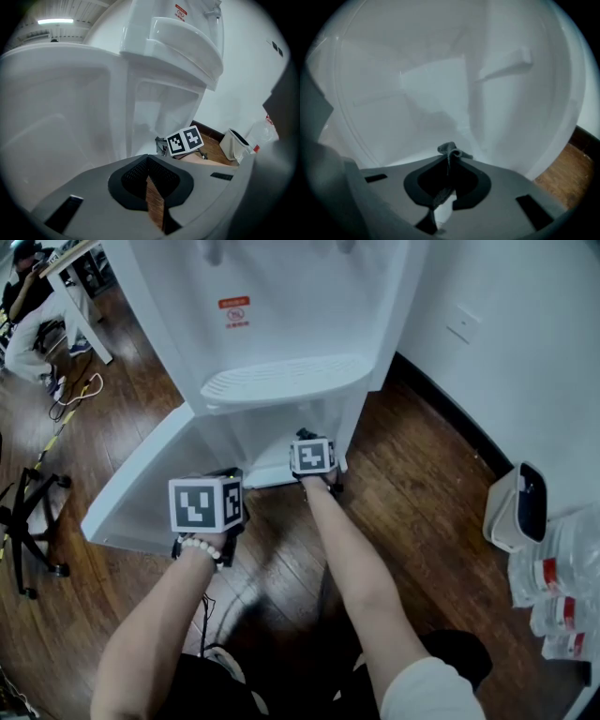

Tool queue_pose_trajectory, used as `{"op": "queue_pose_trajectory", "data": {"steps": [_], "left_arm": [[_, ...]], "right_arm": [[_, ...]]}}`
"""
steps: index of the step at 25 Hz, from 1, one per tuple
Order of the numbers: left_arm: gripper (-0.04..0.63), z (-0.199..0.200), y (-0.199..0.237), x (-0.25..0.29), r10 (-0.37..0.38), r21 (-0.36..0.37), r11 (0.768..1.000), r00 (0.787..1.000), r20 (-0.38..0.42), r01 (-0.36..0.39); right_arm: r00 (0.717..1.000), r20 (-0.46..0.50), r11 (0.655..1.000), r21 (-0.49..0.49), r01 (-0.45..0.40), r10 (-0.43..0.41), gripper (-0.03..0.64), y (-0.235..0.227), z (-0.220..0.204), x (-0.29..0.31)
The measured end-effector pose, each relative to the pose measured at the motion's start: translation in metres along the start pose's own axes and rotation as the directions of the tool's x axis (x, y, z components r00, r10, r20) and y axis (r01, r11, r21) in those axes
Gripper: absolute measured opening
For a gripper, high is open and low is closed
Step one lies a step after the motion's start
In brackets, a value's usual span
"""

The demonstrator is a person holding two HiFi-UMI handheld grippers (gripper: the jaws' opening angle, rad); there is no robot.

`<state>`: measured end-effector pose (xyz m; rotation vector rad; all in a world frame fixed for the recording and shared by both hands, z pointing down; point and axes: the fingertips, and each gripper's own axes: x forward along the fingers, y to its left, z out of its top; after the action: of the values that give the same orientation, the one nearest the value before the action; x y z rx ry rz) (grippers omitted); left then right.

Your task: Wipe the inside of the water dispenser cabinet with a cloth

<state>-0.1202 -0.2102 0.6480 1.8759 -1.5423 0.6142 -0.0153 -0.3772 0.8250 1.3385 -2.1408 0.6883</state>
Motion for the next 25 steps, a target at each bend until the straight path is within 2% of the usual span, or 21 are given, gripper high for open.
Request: {"op": "queue_pose_trajectory", "data": {"steps": [6,8,12,15,18,20,22,24,25], "left_arm": [[-0.003,-0.003,0.001,0.003,-0.001,0.003,1.0,1.0,-0.011,0.001],[-0.003,-0.001,0.0,0.005,0.001,0.018,1.0,1.0,-0.006,-0.001],[-0.003,0.01,-0.009,0.008,-0.028,0.039,0.999,0.999,0.017,0.028],[-0.003,0.006,-0.005,0.012,-0.033,0.03,0.999,0.999,0.011,0.033],[-0.002,-0.001,0.002,0.018,-0.024,0.024,0.999,1.0,0.003,0.024],[-0.003,0.001,0.002,0.022,-0.028,0.011,1.0,1.0,0.01,0.028],[-0.003,0.001,-0.006,0.02,-0.053,-0.049,0.997,0.999,0.001,0.053],[-0.003,-0.006,-0.02,0.009,-0.089,-0.102,0.991,0.995,-0.045,0.084],[-0.002,-0.012,-0.028,0.003,-0.098,-0.094,0.991,0.992,-0.074,0.091]], "right_arm": [[0.992,-0.036,0.992,-0.039,-0.12,0.119,0.029,0.056,-0.007,0.01],[0.99,-0.036,0.989,-0.054,-0.135,0.133,0.029,0.07,-0.008,0.012],[0.985,0.031,0.985,0.029,-0.17,0.169,0.029,0.083,-0.004,0.005],[0.98,0.119,0.977,0.12,-0.176,0.162,0.029,0.079,0.0,-0.016],[0.98,0.142,0.978,0.134,-0.157,0.137,0.029,0.06,-0.015,-0.039],[0.984,0.144,0.979,0.164,-0.125,0.102,0.029,0.039,-0.023,-0.055],[0.989,0.129,0.976,0.196,-0.094,0.069,0.029,0.024,-0.024,-0.078],[0.995,0.09,0.972,0.224,-0.071,0.052,0.029,0.019,-0.02,-0.107],[0.996,0.07,0.965,0.254,-0.063,0.046,0.029,0.018,-0.018,-0.125]]}}
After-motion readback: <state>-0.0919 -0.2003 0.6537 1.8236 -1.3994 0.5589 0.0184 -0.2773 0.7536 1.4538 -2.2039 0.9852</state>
